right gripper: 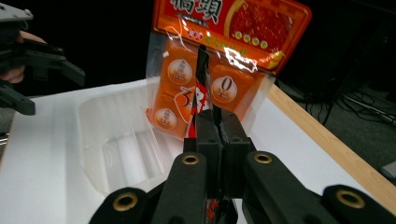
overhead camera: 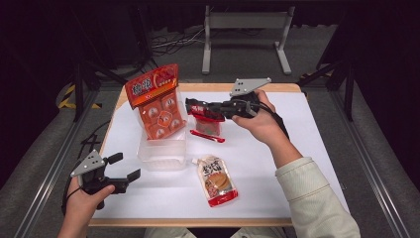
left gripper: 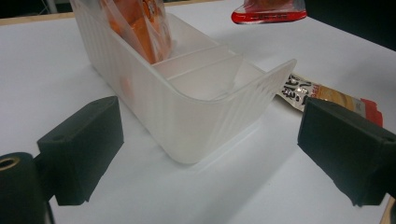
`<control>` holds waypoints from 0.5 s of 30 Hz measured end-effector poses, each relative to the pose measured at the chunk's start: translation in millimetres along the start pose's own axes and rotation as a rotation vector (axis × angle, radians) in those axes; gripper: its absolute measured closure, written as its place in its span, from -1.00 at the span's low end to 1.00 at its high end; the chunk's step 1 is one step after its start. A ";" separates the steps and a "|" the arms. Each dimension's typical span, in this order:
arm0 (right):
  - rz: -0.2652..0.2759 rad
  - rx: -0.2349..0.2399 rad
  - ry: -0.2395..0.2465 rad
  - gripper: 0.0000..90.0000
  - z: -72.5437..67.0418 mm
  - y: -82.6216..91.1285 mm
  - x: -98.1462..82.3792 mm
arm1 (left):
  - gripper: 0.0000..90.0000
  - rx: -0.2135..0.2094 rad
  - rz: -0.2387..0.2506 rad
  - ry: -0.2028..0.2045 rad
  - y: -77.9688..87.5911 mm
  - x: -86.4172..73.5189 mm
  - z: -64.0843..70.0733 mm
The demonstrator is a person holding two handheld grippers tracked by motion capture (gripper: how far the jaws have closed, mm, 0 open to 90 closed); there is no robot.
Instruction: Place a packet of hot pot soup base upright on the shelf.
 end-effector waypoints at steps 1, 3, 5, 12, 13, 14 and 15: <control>0.004 0.005 0.004 0.98 -1.7 0.1 2.6 | -0.83 0.006 0.001 -0.001 0.5 0.1 -0.7; 0.012 0.015 0.014 0.98 -5.2 0.0 7.6 | -0.84 0.007 0.000 0.003 1.4 0.3 -1.1; 0.018 0.026 0.028 0.98 -8.5 -0.2 12.8 | -0.84 0.007 0.001 0.003 1.8 0.5 -1.3; 0.052 0.092 0.076 0.98 -18.2 -0.9 24.2 | -0.86 -0.001 0.029 0.003 3.0 2.7 -1.4; 0.071 0.116 0.091 0.98 -20.6 -0.9 26.1 | -0.86 0.000 0.028 0.003 3.2 2.7 -1.4; 0.089 0.136 0.105 0.98 -22.8 -0.9 27.6 | -0.86 0.006 0.029 -0.001 3.3 2.9 -2.0; 0.104 0.150 0.116 0.98 -24.9 -1.1 29.0 | -0.86 0.008 0.028 0.001 3.4 2.8 -1.9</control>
Point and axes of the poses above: each handheld gripper's, and its own axes: y roughly backward along the jaws, x roughly out of its top, z roughly to its right, the point moved 7 cm from there along -y, roughly forward along the jaws
